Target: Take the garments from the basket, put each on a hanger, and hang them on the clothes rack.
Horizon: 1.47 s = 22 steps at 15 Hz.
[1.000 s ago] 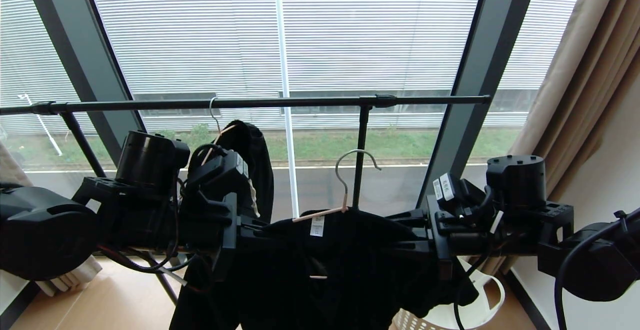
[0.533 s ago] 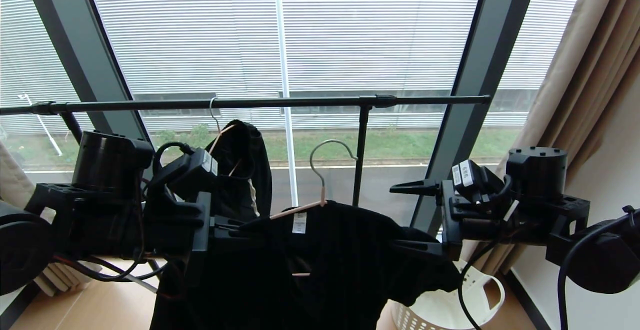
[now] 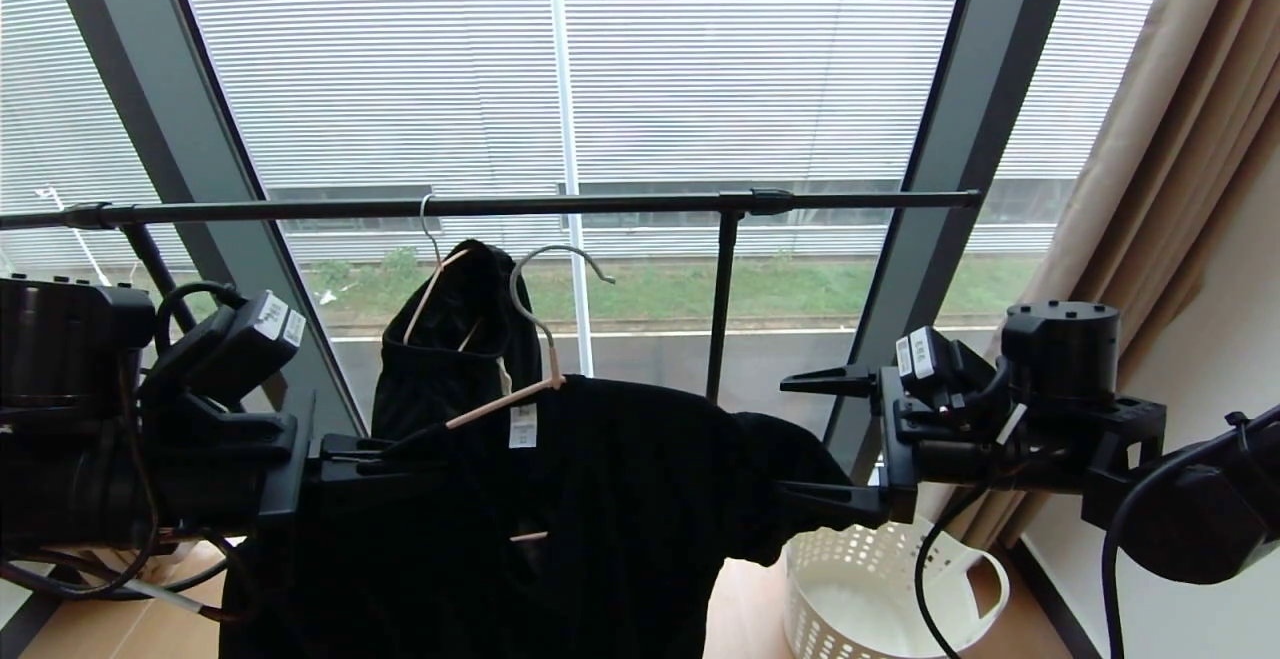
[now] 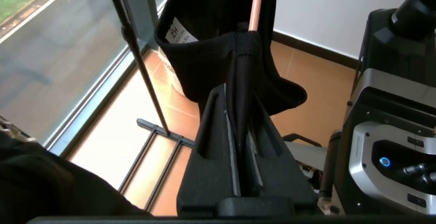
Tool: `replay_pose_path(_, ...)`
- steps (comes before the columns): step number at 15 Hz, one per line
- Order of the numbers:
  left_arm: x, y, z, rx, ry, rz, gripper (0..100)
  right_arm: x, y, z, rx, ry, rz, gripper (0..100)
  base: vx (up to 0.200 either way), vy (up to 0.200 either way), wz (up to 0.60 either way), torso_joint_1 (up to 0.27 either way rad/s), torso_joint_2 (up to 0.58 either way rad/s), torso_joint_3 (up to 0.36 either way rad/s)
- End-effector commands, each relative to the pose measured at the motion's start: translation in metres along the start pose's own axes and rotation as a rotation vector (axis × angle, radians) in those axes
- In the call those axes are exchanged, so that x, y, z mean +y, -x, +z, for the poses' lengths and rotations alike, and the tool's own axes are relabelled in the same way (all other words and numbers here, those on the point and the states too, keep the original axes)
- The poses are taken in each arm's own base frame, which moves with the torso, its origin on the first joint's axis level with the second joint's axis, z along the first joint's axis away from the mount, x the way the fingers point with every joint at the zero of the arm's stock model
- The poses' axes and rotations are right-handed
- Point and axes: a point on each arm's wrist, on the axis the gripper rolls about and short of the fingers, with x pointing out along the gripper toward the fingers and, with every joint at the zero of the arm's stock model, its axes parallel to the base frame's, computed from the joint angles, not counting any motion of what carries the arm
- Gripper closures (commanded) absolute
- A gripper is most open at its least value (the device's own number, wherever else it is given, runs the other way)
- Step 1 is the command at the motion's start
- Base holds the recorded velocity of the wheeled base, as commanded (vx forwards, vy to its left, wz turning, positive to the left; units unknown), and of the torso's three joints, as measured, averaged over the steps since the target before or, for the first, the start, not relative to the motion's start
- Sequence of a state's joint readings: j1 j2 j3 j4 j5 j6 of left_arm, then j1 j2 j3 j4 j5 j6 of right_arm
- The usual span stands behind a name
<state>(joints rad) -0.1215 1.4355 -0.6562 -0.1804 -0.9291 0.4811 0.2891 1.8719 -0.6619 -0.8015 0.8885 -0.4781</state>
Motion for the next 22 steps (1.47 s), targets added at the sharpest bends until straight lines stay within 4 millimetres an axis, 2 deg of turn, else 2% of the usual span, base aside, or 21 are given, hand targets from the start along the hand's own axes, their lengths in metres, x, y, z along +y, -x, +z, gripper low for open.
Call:
replay_pose_path(1, -0.004, 0.008, 0.003, -0.015, -0.017, 0.025, 100, -0.004, -0.002, -0.009, 0.016, -0.018, -0.001, 0, 0.0, 0.0, 0.0, 0.0, 0.0, 0.0)
replay_pose_path(2, -0.005, 0.012, 0.002, -0.019, -0.018, 0.037, 100, -0.01, -0.003, -0.019, 0.032, -0.028, -0.013, 0, 0.0, 0.0, 0.0, 0.0, 0.0, 0.0)
replay_pose_path(6, -0.004, 0.016, 0.001, -0.034, -0.011, 0.03, 100, -0.015, -0.003, -0.024, 0.04, -0.03, -0.022, 0, 0.0, 0.0, 0.0, 0.0, 0.0, 0.0)
replay_pose_path(7, -0.004, 0.016, 0.001, -0.034, -0.011, 0.03, 100, -0.016, -0.004, -0.027, 0.045, -0.021, -0.021, 100, 0.0, 0.0, 0.0, 0.0, 0.0, 0.0)
replay_pose_path(12, -0.004, 0.018, 0.002, -0.038, -0.016, 0.037, 100, -0.02, -0.002, -0.027, 0.045, -0.013, -0.036, 100, 0.0, 0.0, 0.0, 0.0, 0.0, 0.0)
replay_pose_path(16, -0.003, 0.024, 0.002, -0.043, -0.013, 0.064, 100, -0.034, 0.011, -0.028, 0.043, -0.012, -0.094, 100, 0.0, 0.0, 0.0, 0.0, 0.0, 0.0)
replay_pose_path(22, -0.004, 0.029, 0.004, -0.053, -0.022, 0.086, 100, -0.049, 0.02, -0.035, 0.047, -0.018, -0.143, 100, 0.0, 0.0, 0.0, 0.0, 0.0, 0.0)
